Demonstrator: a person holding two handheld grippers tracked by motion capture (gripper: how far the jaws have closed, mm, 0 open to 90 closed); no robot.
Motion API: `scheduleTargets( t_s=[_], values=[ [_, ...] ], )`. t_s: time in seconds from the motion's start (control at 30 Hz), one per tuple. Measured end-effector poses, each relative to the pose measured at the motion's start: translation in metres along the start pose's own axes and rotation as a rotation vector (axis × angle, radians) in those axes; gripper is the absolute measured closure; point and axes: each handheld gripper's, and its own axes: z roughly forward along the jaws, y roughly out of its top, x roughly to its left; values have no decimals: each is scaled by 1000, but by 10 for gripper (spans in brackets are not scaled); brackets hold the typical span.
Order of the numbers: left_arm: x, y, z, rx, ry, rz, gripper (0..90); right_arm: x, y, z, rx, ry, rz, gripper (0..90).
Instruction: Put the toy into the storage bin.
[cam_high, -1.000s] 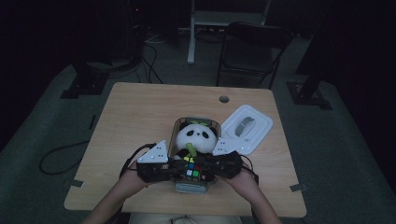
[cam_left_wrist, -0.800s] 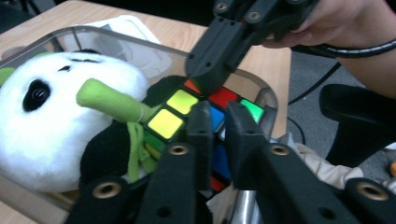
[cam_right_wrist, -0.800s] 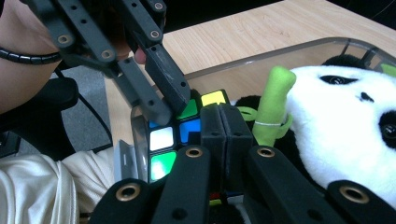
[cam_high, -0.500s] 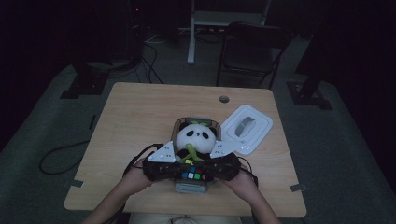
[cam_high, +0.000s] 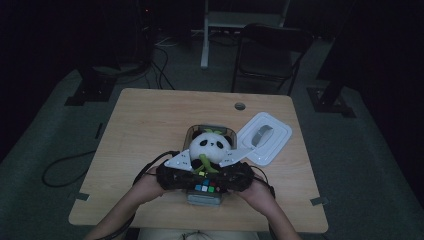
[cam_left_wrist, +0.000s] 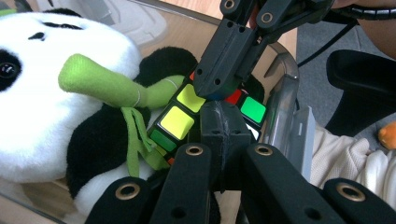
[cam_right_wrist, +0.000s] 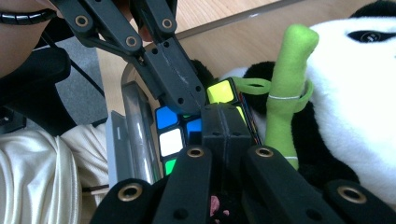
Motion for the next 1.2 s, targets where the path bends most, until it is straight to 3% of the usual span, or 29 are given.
scheduleTargets(
  t_s=[0.3,0.43,0.53,0.6,0.7,0.83,1.0,1.07,1.2],
  values=[
    [-3,3,3,72,33,65,900,4,3,6,41,-30,-11,900],
    [-5,4,4,83,43,70,900,5,4,7,48,-37,-9,900],
    [-7,3,3,68,52,67,900,4,3,6,35,-28,5,900],
    [-10,3,3,55,19,71,900,2,2,4,16,-15,36,900],
    [-16,5,2,42,53,88,900,0,0,0,-5,-2,50,900],
    [-17,8,-7,-1,56,73,900,-3,1,-8,-30,13,72,900],
    [-9,9,-20,-71,52,20,844,-5,3,-22,-75,-22,80,879],
    [-9,10,-20,-70,40,19,845,-3,4,-24,-71,-23,66,891],
    [-5,11,-12,-44,60,11,845,-2,5,-19,-32,-50,51,900]
  ],
)
